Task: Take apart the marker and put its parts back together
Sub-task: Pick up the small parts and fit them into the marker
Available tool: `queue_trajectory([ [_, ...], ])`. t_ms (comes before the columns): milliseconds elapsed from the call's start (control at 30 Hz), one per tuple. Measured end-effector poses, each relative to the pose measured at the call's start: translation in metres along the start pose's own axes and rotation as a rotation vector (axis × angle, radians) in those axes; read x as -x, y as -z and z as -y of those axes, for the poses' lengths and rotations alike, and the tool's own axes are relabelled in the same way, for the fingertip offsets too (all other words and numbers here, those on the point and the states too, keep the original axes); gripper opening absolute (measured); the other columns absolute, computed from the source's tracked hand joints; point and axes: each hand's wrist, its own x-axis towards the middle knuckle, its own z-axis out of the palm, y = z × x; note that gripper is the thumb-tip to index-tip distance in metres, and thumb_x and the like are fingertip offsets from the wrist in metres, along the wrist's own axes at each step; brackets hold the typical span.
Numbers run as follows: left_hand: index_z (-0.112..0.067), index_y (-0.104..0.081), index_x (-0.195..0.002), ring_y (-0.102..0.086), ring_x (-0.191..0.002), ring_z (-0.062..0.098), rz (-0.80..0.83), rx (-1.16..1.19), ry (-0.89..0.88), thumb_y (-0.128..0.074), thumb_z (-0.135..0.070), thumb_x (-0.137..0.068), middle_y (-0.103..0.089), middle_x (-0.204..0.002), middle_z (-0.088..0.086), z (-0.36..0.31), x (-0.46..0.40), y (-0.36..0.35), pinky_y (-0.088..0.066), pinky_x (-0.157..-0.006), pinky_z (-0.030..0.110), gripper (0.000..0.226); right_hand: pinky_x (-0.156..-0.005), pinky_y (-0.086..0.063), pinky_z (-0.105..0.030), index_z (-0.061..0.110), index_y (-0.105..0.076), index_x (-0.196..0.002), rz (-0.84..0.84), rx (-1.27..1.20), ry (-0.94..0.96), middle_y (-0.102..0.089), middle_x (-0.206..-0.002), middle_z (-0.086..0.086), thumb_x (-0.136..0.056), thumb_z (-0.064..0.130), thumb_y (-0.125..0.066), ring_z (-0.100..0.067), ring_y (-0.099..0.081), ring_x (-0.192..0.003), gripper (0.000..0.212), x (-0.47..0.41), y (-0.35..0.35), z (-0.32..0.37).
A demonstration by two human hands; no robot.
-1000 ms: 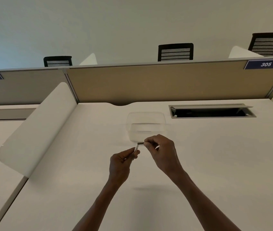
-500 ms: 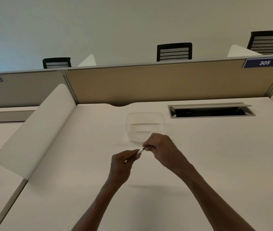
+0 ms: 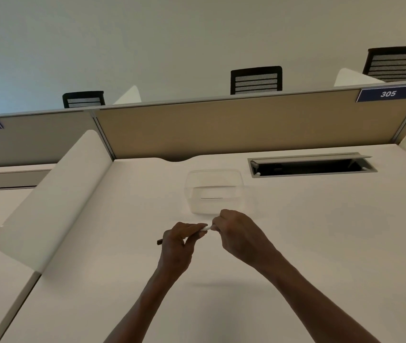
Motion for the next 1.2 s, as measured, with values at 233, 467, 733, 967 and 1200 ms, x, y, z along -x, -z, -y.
queue_trajectory([
  [233, -0.018, -0.079, -0.098, -0.068, -0.078, 0.005, -0.024, -0.077, -0.100, -0.074, 0.012, -0.074, -0.070, -0.079, -0.010, 0.003, -0.001, 0.006, -0.050, -0.072, 0.011, 0.038, -0.055, -0.041, -0.038, 0.005, -0.056, -0.067, 0.095, -0.225, -0.266, -0.060, -0.063, -0.010, -0.096, 0.021, -0.044, -0.027, -0.052, -0.058, 0.035, -0.001, -0.005, 0.011],
  [467, -0.021, -0.077, -0.100, -0.069, -0.084, 0.001, -0.115, -0.003, -0.089, -0.078, 0.011, -0.071, -0.072, -0.089, -0.003, -0.012, -0.009, 0.000, -0.048, -0.073, 0.009, 0.043, -0.063, -0.050, -0.037, 0.004, -0.064, -0.077, 0.071, -0.326, -0.427, -0.069, -0.075, -0.008, -0.099, 0.027, -0.045, -0.024, -0.061, -0.066, 0.037, -0.013, 0.002, 0.012],
  [733, -0.028, -0.074, -0.093, -0.067, -0.081, 0.003, -0.299, 0.040, 0.165, -0.079, -0.014, -0.080, -0.074, -0.086, -0.018, -0.025, -0.004, -0.006, -0.054, -0.076, 0.025, 0.020, -0.062, -0.043, -0.027, 0.008, -0.066, -0.081, -0.176, -0.263, -0.415, -0.067, -0.074, -0.002, -0.089, 0.012, -0.065, -0.017, -0.059, -0.067, 0.009, -0.013, -0.004, 0.003],
  [967, -0.002, -0.073, -0.095, -0.074, -0.090, 0.022, -0.162, 0.726, 0.779, -0.068, -0.029, -0.090, -0.077, -0.093, 0.011, -0.033, -0.008, -0.004, -0.057, -0.082, 0.033, 0.028, -0.063, -0.046, -0.025, 0.008, -0.066, -0.082, -0.262, -0.298, -0.305, -0.066, -0.075, -0.001, -0.086, 0.006, -0.066, -0.013, -0.057, -0.068, 0.005, -0.003, -0.017, 0.008],
  [1200, 0.003, -0.070, -0.097, -0.073, -0.082, 0.019, -0.189, 1.034, 0.922, -0.073, -0.017, -0.085, -0.074, -0.088, 0.012, -0.035, -0.012, -0.004, -0.059, -0.070, 0.024, 0.023, -0.063, -0.048, -0.022, 0.007, -0.069, -0.087, -0.314, -0.298, -0.211, -0.066, -0.077, -0.002, -0.086, 0.007, -0.069, -0.015, -0.060, -0.069, 0.001, 0.003, -0.022, 0.007],
])
